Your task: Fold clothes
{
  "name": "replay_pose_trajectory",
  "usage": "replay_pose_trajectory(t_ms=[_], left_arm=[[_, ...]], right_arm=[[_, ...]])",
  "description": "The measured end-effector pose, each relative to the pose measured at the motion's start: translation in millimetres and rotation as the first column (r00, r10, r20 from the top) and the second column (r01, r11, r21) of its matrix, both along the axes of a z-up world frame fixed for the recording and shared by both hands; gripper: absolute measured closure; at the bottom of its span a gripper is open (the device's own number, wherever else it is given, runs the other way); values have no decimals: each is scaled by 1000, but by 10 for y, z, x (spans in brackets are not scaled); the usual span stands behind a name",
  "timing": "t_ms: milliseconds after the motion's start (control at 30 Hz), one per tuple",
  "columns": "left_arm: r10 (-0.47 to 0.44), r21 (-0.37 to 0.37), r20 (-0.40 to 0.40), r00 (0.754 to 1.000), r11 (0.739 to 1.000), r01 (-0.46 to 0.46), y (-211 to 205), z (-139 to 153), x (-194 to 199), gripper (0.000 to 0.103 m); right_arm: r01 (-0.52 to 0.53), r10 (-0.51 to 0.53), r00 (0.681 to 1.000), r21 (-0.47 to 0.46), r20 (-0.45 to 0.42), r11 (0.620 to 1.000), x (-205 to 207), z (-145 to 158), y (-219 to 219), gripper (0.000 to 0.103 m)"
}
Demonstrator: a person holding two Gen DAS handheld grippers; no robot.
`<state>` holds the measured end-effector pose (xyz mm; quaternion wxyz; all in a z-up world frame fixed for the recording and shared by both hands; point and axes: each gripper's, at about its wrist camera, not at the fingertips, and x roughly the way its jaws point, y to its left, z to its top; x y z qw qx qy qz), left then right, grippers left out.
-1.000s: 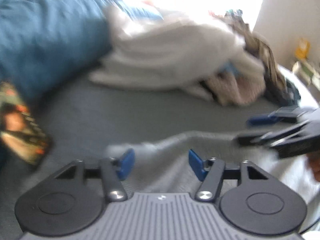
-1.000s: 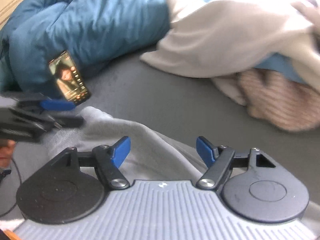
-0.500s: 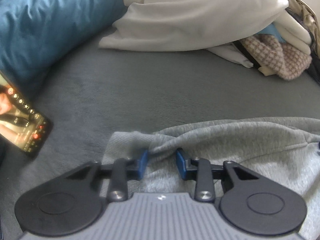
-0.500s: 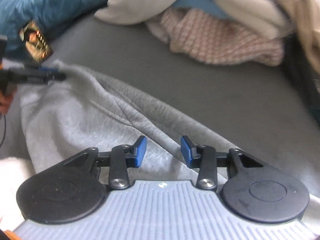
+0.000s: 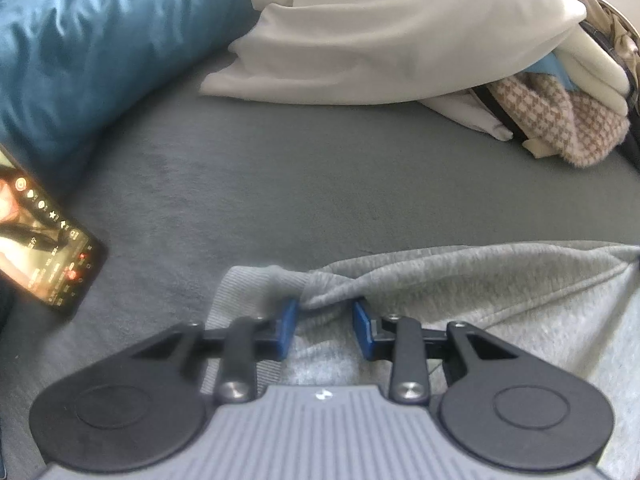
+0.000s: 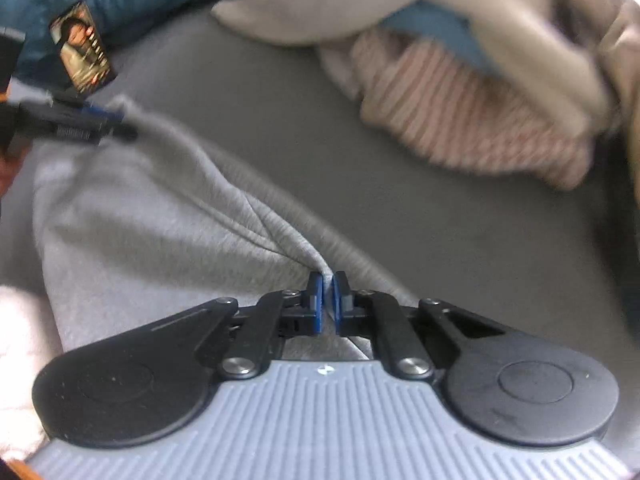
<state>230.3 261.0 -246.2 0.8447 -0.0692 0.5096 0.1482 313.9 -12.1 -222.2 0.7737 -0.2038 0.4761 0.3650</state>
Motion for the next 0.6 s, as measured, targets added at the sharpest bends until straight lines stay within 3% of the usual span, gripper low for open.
replay_pose_trajectory(t_ms=[267, 400, 500, 600], left_arm=[[-49, 13, 4, 999, 999, 49, 30, -44, 61, 69], [-83, 10, 1, 997, 997, 83, 58, -27, 54, 69], [-86, 13, -4, 996, 996, 86, 43, -23, 63, 69], [-89, 20, -9, 996, 996, 89, 13, -21, 73, 68]], right_arm=[[56, -51, 997, -89, 54, 994, 184, -345, 37, 101], [172, -172, 985, -42, 14, 984, 361, -437, -85, 101], [180, -180, 984, -16, 6, 984, 383, -326, -111, 98], [190, -187, 982, 102, -39, 976, 364, -113, -237, 95]])
